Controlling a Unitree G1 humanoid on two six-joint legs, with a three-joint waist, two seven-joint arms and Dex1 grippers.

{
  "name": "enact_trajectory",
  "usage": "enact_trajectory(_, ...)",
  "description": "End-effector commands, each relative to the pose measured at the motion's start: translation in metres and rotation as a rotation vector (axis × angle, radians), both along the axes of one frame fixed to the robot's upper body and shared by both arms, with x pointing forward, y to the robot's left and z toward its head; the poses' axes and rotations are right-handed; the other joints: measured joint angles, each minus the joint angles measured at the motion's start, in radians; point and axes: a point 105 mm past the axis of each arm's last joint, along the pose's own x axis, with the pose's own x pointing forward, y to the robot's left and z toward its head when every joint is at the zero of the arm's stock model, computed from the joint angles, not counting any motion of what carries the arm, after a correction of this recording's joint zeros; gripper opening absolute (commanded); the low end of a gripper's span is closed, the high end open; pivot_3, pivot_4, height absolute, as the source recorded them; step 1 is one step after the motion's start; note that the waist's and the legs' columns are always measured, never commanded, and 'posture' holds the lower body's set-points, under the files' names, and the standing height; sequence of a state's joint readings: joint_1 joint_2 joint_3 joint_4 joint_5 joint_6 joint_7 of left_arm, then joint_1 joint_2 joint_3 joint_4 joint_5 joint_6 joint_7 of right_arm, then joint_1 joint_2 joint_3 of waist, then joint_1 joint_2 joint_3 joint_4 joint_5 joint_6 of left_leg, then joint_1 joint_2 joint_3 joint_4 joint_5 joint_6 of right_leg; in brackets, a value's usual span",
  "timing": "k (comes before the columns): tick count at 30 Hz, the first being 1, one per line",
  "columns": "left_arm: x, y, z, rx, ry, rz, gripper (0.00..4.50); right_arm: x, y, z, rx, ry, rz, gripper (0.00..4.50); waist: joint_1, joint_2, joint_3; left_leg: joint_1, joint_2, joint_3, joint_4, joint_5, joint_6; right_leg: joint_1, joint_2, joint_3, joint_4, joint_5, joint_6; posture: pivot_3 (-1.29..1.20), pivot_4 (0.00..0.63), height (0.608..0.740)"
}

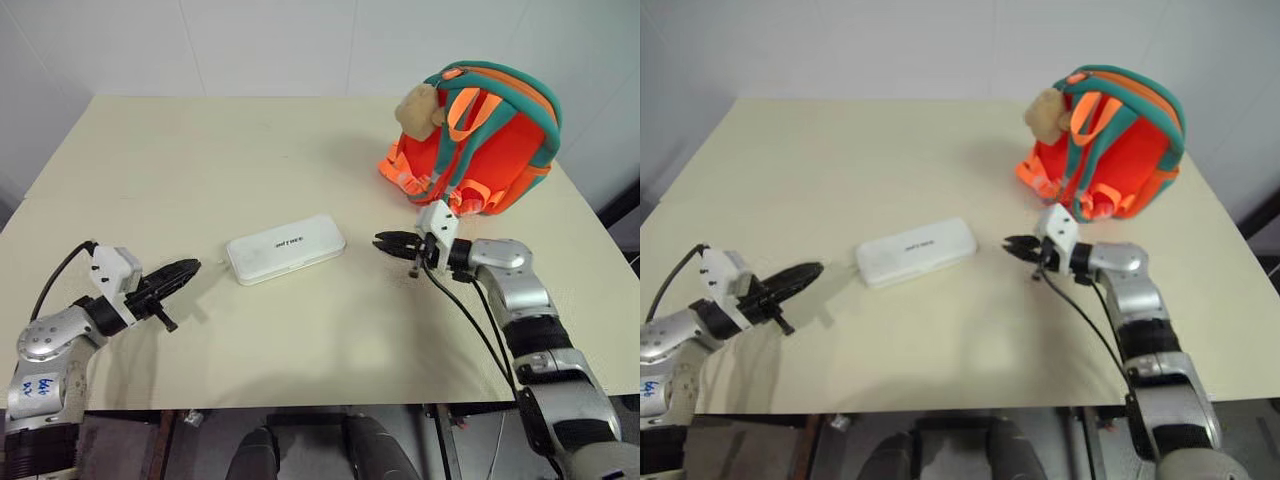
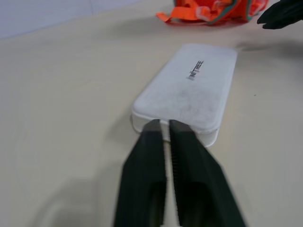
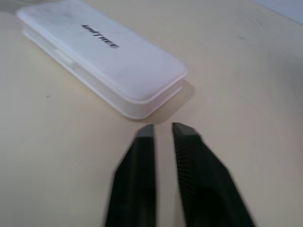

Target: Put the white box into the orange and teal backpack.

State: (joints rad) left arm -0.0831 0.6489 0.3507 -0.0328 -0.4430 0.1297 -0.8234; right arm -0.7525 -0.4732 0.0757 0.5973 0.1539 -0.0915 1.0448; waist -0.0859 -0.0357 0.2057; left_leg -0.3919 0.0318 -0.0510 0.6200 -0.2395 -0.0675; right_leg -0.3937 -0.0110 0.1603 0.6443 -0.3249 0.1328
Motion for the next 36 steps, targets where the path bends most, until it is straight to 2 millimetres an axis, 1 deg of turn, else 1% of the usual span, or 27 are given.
enact_trajectory(1,0.006,-0.008,0.003,0.012,-0.023,0.058,0.0,0.021,-0.002,0.004,-0.027,-0.041,-0.082,0.06,-0.001,0.0,0.0,0.0,0.0,0.0,0.0,0.0,0.0,0.0,0.0,0.0,0.0,0.0,0.0,0.0,0.15,0.74)
enact_trajectory(6,0.019,-0.016,-0.008,0.004,-0.012,0.161,0.0,0.046,0.006,0.009,-0.012,-0.038,-0.181,0.06,-0.009,0.0,0.0,0.001,0.0,0.0,0.0,0.0,0.0,0.0,0.0,0.0,0.001,0.0,0.0,0.0,0.15,0.74)
enact_trajectory(11,0.031,-0.023,-0.016,0.003,-0.002,0.219,0.0,0.051,0.027,0.001,-0.028,-0.008,-0.173,0.06,-0.027,0.0,0.0,0.001,0.0,0.0,0.0,0.0,0.0,0.0,0.0,0.0,0.001,0.0,0.0,0.0,0.15,0.74)
enact_trajectory(17,0.038,-0.036,-0.017,-0.006,-0.002,0.207,0.0,0.046,0.051,-0.016,-0.057,0.054,-0.112,0.06,-0.04,0.0,0.0,0.001,0.0,-0.001,0.0,0.0,-0.001,0.0,0.001,0.0,0.002,0.0,0.0,0.0,0.15,0.74)
enact_trajectory(24,0.036,-0.04,-0.022,-0.005,0.016,0.194,0.0,0.034,0.072,-0.027,-0.035,0.098,-0.01,0.06,-0.056,0.0,0.0,0.001,0.0,-0.001,0.0,0.001,-0.001,0.001,0.001,0.0,0.004,0.0,0.0,0.0,0.15,0.74)
enact_trajectory(30,0.033,-0.041,-0.027,-0.007,0.035,0.18,0.0,0.026,0.074,-0.031,-0.031,0.12,0.049,0.06,-0.055,0.0,0.0,0.002,0.0,-0.002,0.001,0.001,-0.001,0.001,0.001,0.0,0.005,0.0,0.0,0.0,0.15,0.74)
enact_trajectory(36,0.031,-0.036,-0.029,-0.015,0.035,0.209,0.0,0.016,0.074,-0.035,-0.023,0.126,0.107,0.06,-0.059,0.0,0.0,0.003,0.0,-0.002,0.001,0.001,-0.002,0.002,0.002,0.0,0.006,0.0,0.0,0.0,0.15,0.74)
